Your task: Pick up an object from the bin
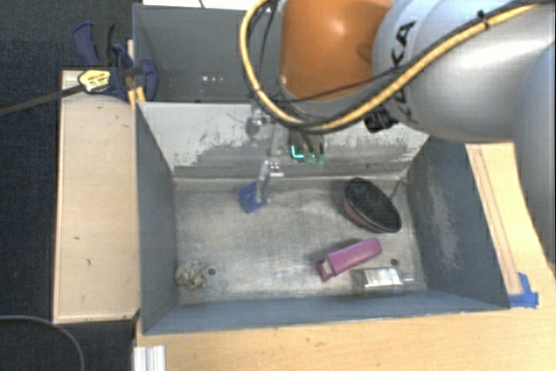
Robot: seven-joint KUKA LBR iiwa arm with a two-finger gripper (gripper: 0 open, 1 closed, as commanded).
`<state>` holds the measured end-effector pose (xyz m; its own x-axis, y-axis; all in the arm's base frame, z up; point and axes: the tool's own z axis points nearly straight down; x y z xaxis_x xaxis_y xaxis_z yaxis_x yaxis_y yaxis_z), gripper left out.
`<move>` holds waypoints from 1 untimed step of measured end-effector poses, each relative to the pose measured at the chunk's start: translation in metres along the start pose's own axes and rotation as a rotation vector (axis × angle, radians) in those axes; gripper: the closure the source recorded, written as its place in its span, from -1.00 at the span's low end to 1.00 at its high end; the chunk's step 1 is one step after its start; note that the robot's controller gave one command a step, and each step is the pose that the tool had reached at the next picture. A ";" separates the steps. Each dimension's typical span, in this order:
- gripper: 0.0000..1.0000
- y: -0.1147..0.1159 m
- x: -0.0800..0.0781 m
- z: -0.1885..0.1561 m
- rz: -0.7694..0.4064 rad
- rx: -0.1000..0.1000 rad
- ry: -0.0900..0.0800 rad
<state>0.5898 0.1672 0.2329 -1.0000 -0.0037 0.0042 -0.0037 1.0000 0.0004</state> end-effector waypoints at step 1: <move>-1.00 -0.018 -0.002 0.163 -0.079 -0.002 -0.004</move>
Offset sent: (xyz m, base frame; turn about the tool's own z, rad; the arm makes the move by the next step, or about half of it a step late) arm 0.0014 -0.0188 -0.1629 -0.0786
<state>0.5914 0.1494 0.0698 -0.9966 -0.0823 -0.0004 -0.0823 0.9966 0.0026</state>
